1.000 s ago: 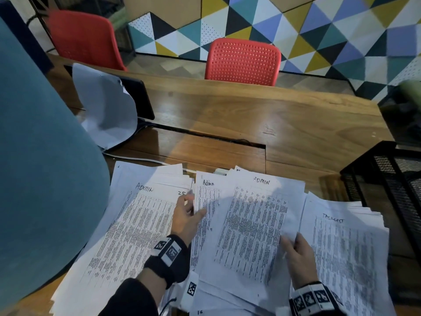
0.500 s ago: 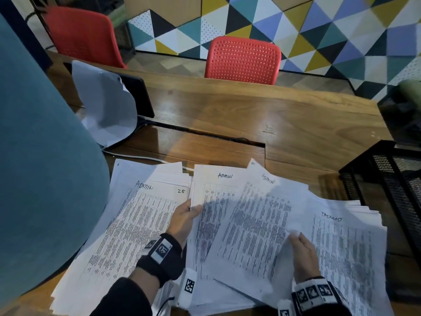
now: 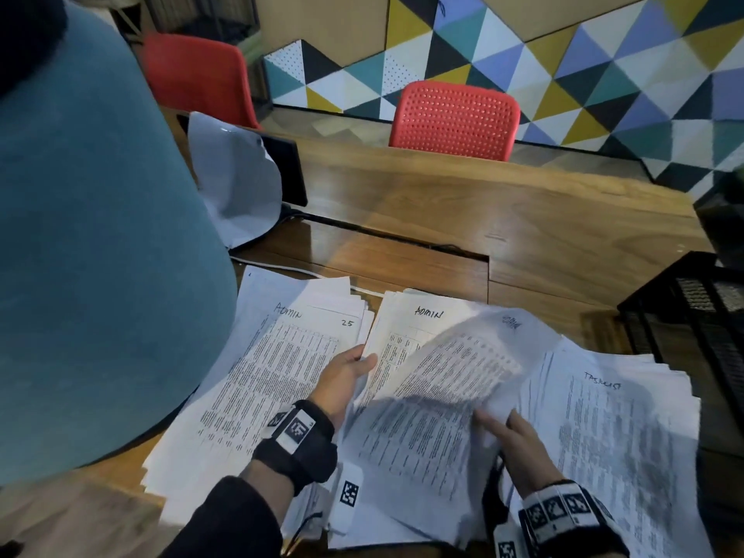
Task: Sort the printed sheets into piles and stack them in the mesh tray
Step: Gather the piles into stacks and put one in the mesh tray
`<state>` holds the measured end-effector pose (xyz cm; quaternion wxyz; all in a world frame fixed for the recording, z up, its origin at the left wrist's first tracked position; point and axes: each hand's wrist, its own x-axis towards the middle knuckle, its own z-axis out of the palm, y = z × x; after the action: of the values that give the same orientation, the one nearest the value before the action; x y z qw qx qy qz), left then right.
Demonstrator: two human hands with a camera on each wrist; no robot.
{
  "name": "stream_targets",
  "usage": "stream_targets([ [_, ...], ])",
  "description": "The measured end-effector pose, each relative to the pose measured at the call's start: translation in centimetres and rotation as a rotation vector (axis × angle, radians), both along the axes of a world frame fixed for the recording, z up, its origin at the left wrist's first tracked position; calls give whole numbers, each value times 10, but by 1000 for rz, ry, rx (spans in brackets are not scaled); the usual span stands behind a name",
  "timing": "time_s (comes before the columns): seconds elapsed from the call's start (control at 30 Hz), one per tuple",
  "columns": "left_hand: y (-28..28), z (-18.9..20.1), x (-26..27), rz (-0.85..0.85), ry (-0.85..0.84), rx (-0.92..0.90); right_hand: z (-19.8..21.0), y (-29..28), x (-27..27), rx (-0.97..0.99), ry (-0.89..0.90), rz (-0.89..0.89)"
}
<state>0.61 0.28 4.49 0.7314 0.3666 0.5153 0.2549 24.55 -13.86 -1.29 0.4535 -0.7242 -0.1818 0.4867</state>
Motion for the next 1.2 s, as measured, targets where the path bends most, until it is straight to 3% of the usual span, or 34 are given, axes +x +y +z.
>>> stream_targets([
  [0.13, -6, 10, -14, -13, 7, -8, 7, -1, -19, 154, 182, 29],
  [0.23, -2, 12, -24, -20, 55, 138, 20, 9, -37, 223, 202, 91],
  [0.3, 2, 15, -35, 5, 178, 270, 22, 18, -45, 232, 169, 98],
  [0.37, 9, 17, -53, 43, 388, 410, 22, 29, -54, 233, 143, 103],
  [0.43, 17, 12, -80, 71, 751, 544, 19, 42, -65, 184, 41, 151],
  [0.53, 18, -3, -124, -110, 1197, 377, 3, 62, -81, 54, -105, 107],
  [0.6, 6, -17, -143, -220, 1329, 293, -3, 76, -93, -50, -159, 53],
  [0.67, -10, -29, -153, -258, 1416, 357, -5, 85, -105, -100, -156, 43],
  [0.8, -29, -50, -163, -209, 1421, 511, -3, 98, -128, -166, -236, 73],
  [0.93, -34, -63, -174, -106, 1249, 700, -20, 106, -158, -189, -143, 173],
  [1.07, -33, -64, -178, -143, 1185, 553, -12, 122, -180, -253, -7, 105],
  [1.2, -23, -57, -176, -180, 1225, 424, -12, 119, -174, -257, 34, 38],
])
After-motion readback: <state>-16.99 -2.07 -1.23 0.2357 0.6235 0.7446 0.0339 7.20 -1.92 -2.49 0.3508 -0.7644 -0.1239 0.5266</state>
